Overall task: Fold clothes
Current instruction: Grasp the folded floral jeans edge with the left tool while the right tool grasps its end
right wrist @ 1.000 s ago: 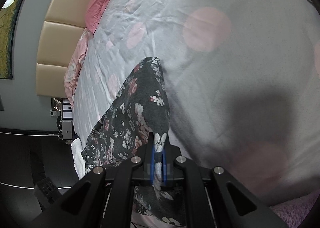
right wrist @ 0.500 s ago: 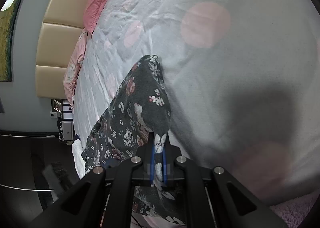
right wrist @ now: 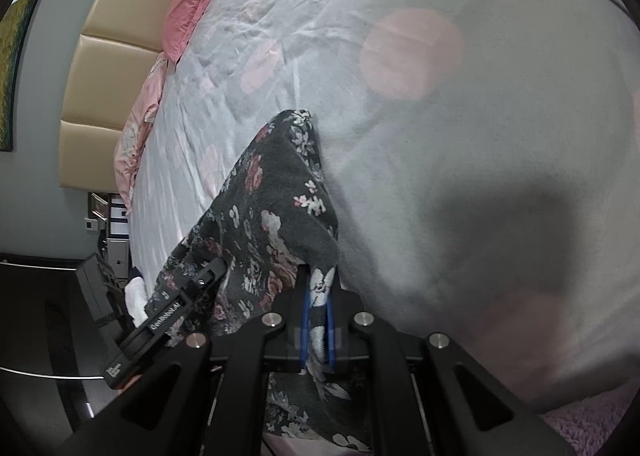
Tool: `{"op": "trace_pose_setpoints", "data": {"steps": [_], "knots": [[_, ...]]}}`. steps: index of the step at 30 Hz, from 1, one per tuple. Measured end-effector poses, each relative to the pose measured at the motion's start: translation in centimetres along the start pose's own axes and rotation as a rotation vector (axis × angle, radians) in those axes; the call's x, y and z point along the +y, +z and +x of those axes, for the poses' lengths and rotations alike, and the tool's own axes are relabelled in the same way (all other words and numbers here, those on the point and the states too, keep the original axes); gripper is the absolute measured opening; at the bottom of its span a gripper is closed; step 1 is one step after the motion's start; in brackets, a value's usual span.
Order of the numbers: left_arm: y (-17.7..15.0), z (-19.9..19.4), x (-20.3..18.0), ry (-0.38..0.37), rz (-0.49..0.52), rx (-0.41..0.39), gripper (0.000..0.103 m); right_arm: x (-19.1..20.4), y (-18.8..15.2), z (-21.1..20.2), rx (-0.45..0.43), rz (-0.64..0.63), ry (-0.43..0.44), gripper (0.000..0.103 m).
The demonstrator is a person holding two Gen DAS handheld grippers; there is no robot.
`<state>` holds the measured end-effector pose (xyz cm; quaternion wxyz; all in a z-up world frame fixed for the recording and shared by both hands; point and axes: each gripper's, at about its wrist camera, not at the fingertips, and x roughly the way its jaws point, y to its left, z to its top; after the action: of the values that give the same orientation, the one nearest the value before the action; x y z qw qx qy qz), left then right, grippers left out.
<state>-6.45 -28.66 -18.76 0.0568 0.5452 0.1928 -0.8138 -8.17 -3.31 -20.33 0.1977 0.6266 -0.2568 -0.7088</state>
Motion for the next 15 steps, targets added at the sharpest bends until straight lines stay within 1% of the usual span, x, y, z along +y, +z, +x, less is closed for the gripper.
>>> {"op": "trace_pose_setpoints", "data": {"steps": [3,4,6,9,13,15], "knots": [[0.5,-1.6,-0.8,0.024,0.041,-0.072,0.023,0.1,-0.2,0.0,-0.003,-0.012,-0.018,0.007],[0.7,-1.7,-1.0,0.042,0.056,-0.082,0.023,0.3,-0.2,0.0,-0.007,-0.022,-0.028,0.007],[1.0,-1.0,-0.9,0.076,0.061,-0.070,0.023,0.9,-0.5,-0.1,-0.020,-0.061,-0.065,0.007],[1.0,0.4,-0.2,0.064,0.033,-0.045,0.023,1.5,-0.6,0.0,-0.032,-0.099,-0.100,0.007],[0.5,0.3,-1.6,0.122,0.090,-0.054,0.022,1.4,-0.4,0.4,-0.029,-0.100,-0.115,0.007],[0.0,-0.6,-2.1,0.130,0.095,-0.068,0.023,1.3,-0.4,0.6,-0.026,-0.098,-0.123,0.007]]}}
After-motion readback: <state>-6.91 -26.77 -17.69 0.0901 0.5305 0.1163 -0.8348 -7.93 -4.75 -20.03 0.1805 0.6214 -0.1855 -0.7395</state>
